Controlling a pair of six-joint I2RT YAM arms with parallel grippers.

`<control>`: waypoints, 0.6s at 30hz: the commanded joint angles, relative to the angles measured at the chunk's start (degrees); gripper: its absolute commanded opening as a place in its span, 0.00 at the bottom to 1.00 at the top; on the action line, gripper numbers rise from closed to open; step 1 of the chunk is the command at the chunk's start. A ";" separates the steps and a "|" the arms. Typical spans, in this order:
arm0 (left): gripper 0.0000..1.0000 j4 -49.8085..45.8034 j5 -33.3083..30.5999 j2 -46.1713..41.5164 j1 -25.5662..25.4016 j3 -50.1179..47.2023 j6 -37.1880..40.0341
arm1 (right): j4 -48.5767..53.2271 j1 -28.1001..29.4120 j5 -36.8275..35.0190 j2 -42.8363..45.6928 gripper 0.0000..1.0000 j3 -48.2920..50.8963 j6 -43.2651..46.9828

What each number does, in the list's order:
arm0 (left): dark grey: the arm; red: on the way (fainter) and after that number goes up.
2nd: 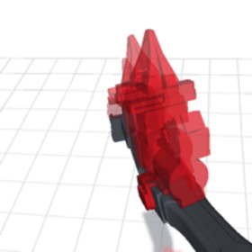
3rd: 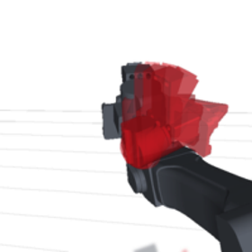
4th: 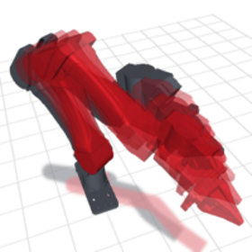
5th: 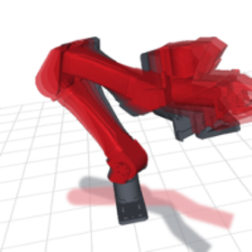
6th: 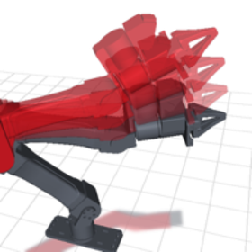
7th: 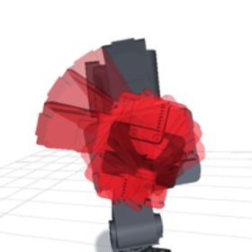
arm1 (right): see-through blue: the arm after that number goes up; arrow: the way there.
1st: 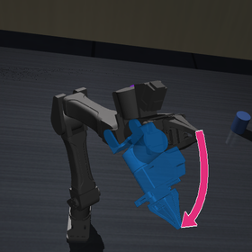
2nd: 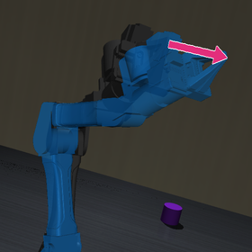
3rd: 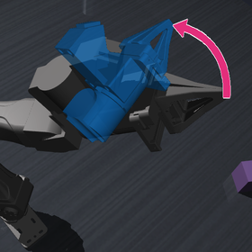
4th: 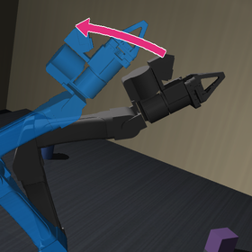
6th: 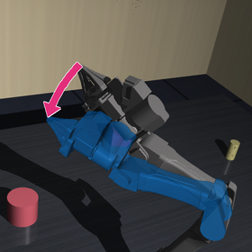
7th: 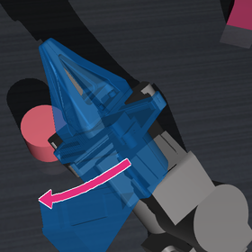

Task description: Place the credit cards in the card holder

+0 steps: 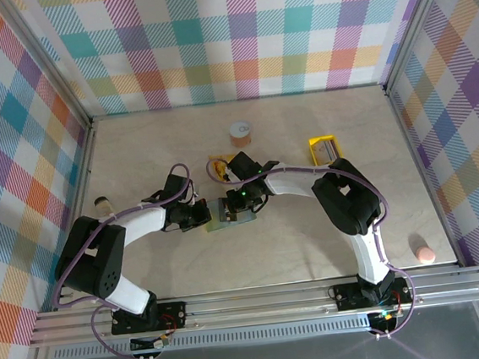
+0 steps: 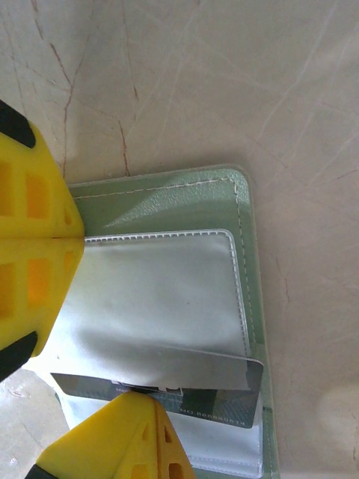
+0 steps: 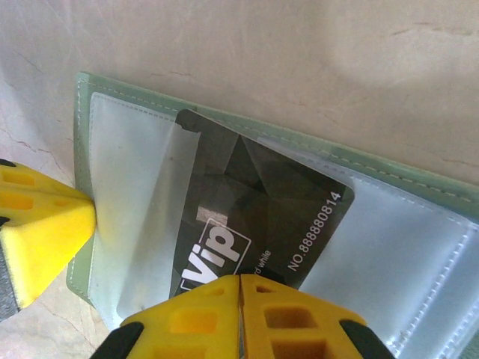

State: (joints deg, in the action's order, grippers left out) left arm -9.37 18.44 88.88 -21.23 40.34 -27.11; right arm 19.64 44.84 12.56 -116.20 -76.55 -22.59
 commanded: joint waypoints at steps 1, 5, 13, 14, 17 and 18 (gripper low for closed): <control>0.00 -2.43 -1.12 0.42 0.49 1.24 1.44 | 4.64 0.42 -2.18 0.05 0.10 -0.16 1.31; 0.00 -2.63 -1.12 0.42 0.49 1.36 1.53 | 5.23 0.43 -2.36 0.36 0.10 0.37 2.56; 0.00 -3.37 -1.34 0.50 0.49 2.15 1.98 | 6.10 0.47 -1.88 0.63 0.09 0.78 5.64; 0.00 -3.38 -1.39 0.50 0.49 2.19 2.11 | 6.34 0.42 -1.61 0.57 0.09 0.75 6.17; 0.00 -3.37 -1.30 0.75 0.49 2.38 2.33 | 6.69 0.42 -0.58 0.32 0.09 0.68 7.72; 0.00 -3.38 -1.30 0.85 0.49 2.46 2.38 | 6.79 0.42 -0.22 0.20 0.09 0.55 8.05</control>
State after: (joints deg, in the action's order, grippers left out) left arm -10.74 17.82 88.92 -21.23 41.30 -25.85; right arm 21.12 44.84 12.12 -115.90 -76.55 -17.43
